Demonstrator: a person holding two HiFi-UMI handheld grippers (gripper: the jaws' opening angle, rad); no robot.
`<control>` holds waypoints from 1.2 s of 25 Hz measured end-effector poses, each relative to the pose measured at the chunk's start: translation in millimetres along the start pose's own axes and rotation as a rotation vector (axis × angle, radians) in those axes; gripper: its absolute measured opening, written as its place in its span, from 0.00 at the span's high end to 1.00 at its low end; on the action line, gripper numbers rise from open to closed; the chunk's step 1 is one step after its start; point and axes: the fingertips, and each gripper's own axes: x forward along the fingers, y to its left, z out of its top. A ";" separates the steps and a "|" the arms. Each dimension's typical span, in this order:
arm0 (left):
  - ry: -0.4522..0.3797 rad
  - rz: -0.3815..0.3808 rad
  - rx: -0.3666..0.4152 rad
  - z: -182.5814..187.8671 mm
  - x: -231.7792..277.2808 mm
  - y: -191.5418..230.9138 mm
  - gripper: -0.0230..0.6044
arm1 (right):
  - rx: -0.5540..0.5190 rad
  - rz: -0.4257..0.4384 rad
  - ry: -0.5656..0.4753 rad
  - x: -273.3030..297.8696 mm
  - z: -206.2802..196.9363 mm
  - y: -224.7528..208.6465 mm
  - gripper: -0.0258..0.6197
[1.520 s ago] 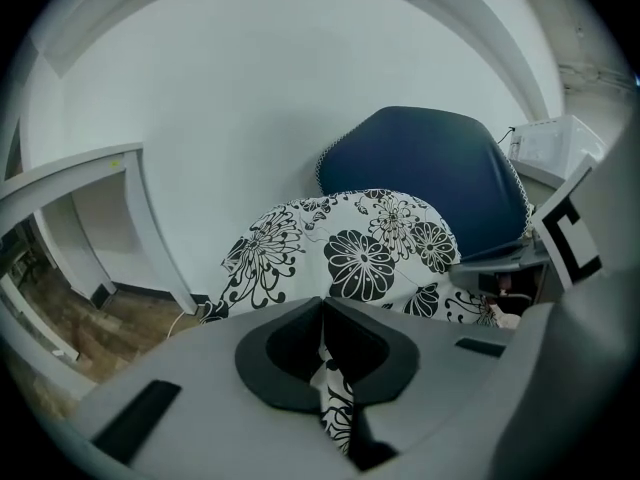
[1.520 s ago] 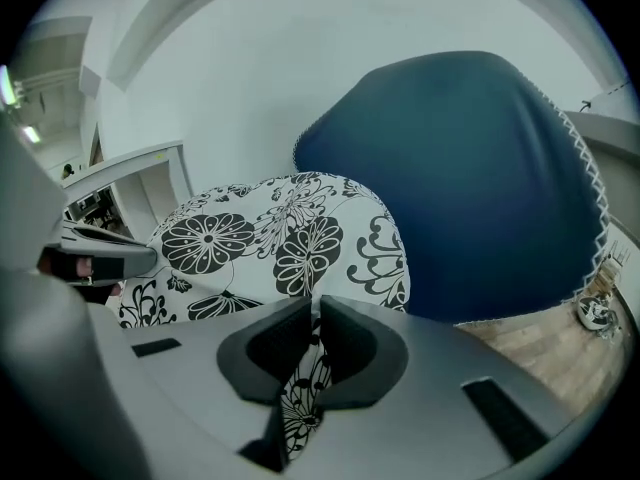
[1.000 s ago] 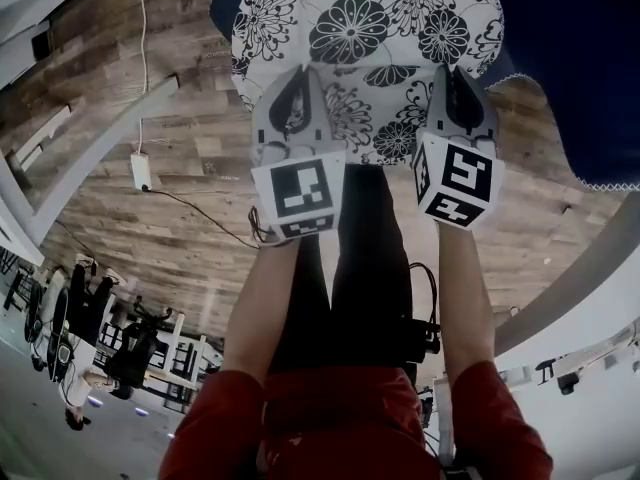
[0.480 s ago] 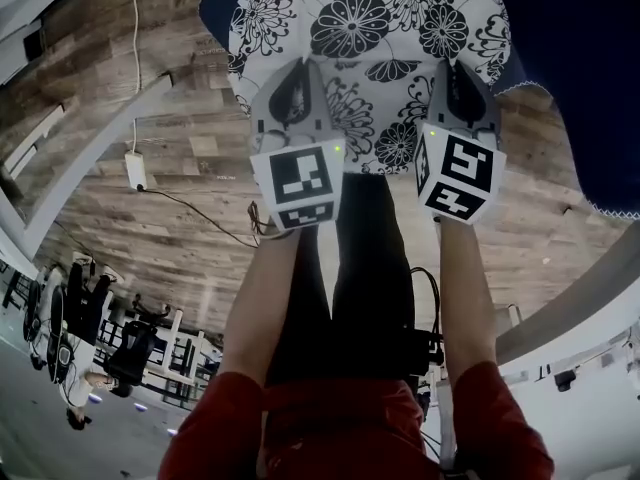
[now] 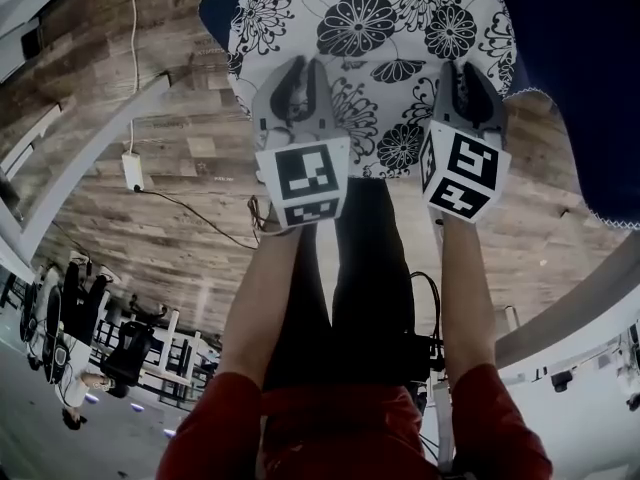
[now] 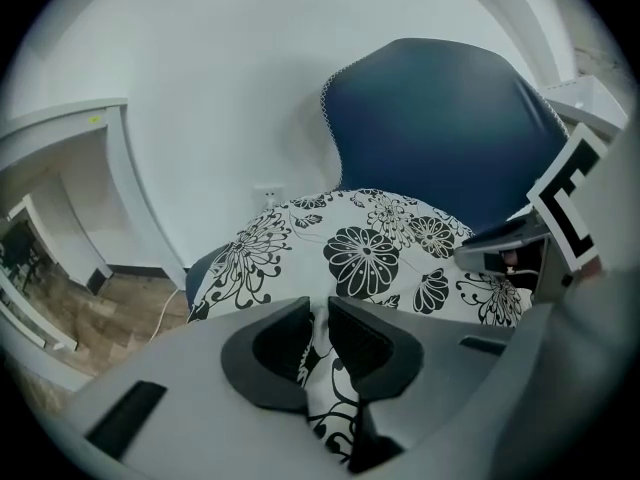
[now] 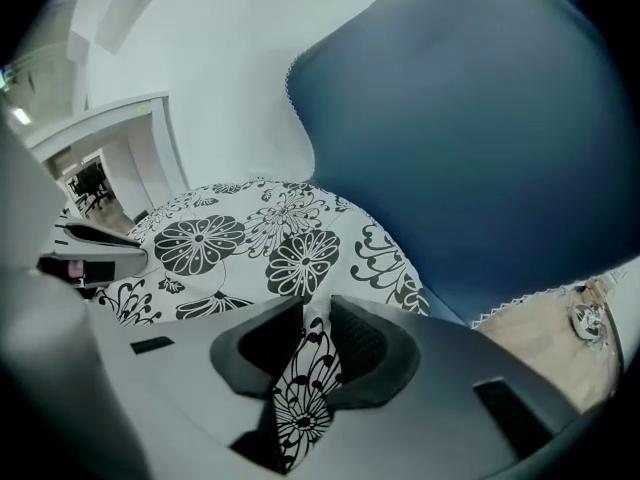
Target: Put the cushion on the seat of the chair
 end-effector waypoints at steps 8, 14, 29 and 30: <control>-0.042 0.008 -0.004 13.9 -18.6 4.5 0.78 | -0.002 -0.012 -0.047 -22.2 13.2 4.3 0.80; -0.076 0.017 -0.007 32.2 -30.7 8.9 0.78 | 0.001 -0.011 -0.086 -39.5 31.8 6.9 0.79; -0.272 -0.036 0.026 141.1 -141.9 6.1 0.78 | 0.023 -0.044 -0.275 -156.9 138.9 20.2 0.79; -0.290 -0.039 0.030 150.4 -151.1 6.3 0.79 | 0.024 -0.048 -0.293 -166.9 147.9 21.2 0.79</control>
